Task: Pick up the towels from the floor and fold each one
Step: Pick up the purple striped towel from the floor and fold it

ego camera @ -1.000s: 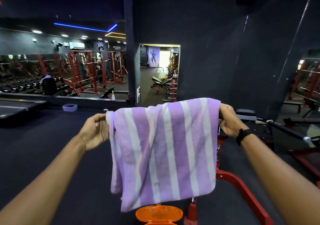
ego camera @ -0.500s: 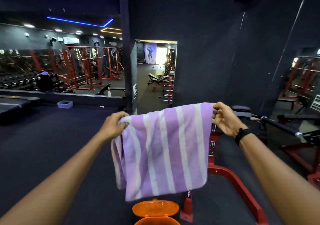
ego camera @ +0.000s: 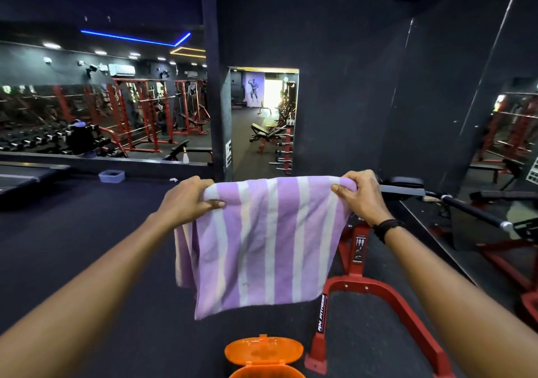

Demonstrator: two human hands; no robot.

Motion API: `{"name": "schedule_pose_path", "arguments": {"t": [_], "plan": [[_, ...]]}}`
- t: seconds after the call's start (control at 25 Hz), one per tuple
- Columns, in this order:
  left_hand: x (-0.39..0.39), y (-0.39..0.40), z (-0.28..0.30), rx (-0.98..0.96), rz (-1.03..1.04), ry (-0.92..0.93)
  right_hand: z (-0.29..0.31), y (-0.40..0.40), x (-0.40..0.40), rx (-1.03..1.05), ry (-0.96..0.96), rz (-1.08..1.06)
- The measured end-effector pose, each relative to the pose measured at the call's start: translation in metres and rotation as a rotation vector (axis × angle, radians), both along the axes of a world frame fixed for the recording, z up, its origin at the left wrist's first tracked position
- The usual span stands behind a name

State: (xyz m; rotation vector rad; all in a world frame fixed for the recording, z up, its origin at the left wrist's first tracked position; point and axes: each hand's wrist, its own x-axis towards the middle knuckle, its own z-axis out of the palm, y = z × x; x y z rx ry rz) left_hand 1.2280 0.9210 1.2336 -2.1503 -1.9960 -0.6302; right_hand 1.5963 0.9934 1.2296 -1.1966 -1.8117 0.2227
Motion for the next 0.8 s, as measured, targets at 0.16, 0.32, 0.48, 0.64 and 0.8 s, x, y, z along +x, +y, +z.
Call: {"name": "schedule_pose_path", "arguments": {"t": [0.16,0.32,0.48,0.64,0.8], "plan": [[-0.023,-0.016,0.019,-0.336,-0.311,-0.525,0.008,-0.011,0.014,-0.437,0.336,0.565],[-0.025,-0.015,0.027,-0.453,-0.119,-0.501,0.011,0.003,0.005,-0.532,0.191,0.377],[0.004,0.002,0.02,-0.372,0.144,-0.465,0.003,0.012,-0.036,-0.276,0.19,0.033],[0.046,0.0,0.029,-0.494,0.083,-0.935,0.005,-0.026,-0.078,-0.249,0.348,0.262],[0.081,0.0,0.042,-0.615,-0.104,-1.291,0.002,-0.06,-0.122,-0.174,0.338,0.503]]}}
